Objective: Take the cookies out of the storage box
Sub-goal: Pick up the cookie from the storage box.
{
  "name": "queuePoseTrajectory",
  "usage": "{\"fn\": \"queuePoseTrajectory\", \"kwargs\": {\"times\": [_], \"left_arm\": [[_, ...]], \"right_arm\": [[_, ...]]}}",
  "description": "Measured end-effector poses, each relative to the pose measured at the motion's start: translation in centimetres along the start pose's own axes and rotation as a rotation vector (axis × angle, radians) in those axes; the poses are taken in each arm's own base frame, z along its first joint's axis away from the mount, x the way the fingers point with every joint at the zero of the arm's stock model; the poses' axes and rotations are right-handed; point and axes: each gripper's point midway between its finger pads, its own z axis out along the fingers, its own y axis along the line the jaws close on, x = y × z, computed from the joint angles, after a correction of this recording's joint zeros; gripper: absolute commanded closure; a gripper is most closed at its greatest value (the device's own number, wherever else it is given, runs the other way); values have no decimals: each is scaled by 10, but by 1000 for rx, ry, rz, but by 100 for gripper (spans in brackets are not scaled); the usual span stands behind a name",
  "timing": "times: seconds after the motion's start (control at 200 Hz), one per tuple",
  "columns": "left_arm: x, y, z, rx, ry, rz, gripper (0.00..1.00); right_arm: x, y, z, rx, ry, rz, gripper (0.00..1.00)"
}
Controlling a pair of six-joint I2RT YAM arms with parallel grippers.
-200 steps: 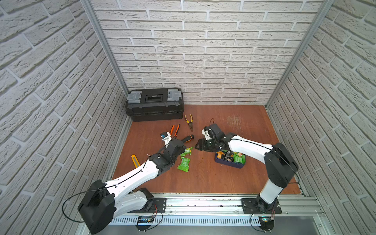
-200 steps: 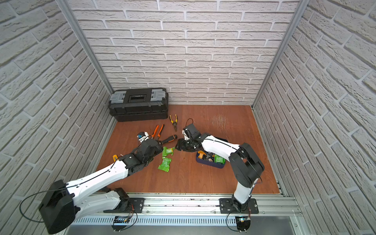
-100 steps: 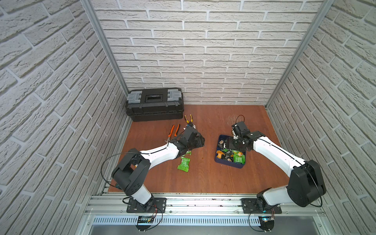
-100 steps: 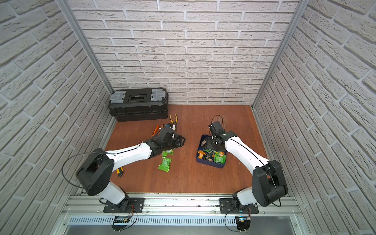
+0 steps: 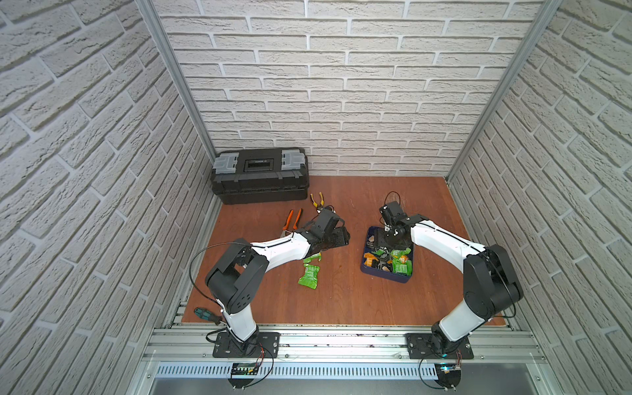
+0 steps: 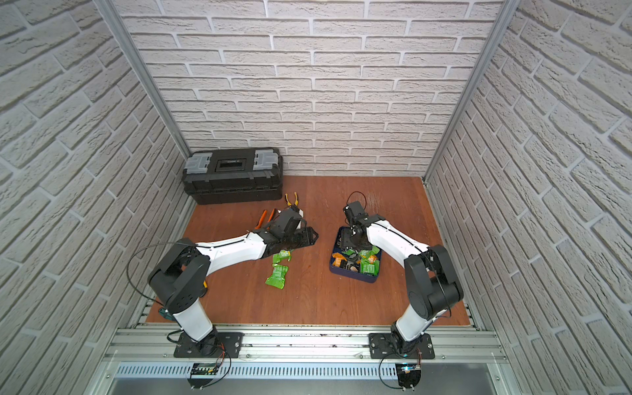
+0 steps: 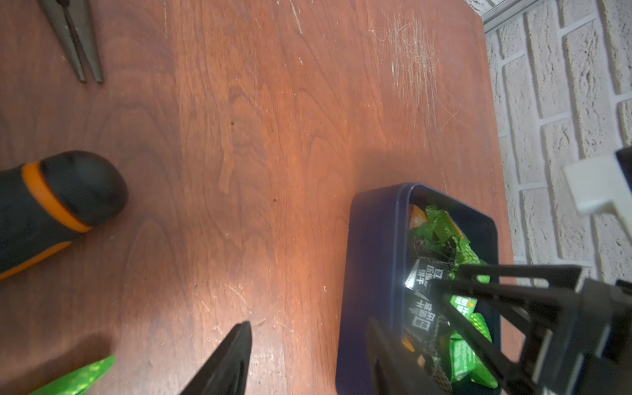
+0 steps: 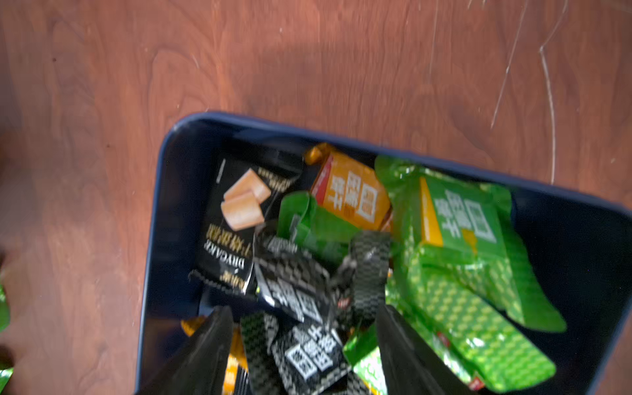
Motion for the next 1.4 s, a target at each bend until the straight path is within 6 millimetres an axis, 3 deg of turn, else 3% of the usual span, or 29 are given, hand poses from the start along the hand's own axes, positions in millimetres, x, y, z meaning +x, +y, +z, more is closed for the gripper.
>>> {"fn": "queuePoseTrajectory", "kwargs": {"times": [0.175, 0.345, 0.69, 0.87, 0.985, 1.145, 1.225, 1.305, 1.4], "left_arm": [[2, 5, 0, -14, 1, -14, 41], [4, 10, -4, -28, -9, -21, 41], [7, 23, -17, -62, -38, -37, 42], [4, 29, -26, -74, -68, -44, 42], [-1, 33, -35, -80, -106, -54, 42], [-4, 50, -49, -98, -176, -99, 43], [-1, 63, -55, -122, -210, -129, 42], [2, 77, -63, -153, -243, -152, 43], [1, 87, -78, -180, -301, -181, 44]], "right_arm": [[-6, 3, 17, 55, 19, -22, 34], [-5, 1, 17, 115, 10, -50, 39], [-5, -5, 17, 198, 1, -86, 72], [-5, -5, 14, 197, 0, -92, 73], [-7, -2, -2, 163, -22, -88, 73], [-20, 16, -56, 22, -141, -61, 74], [-17, 35, -79, -57, -177, -72, 74], [-8, 64, -83, -130, -154, -108, 74], [8, 102, -71, -191, -77, -161, 75]]}}
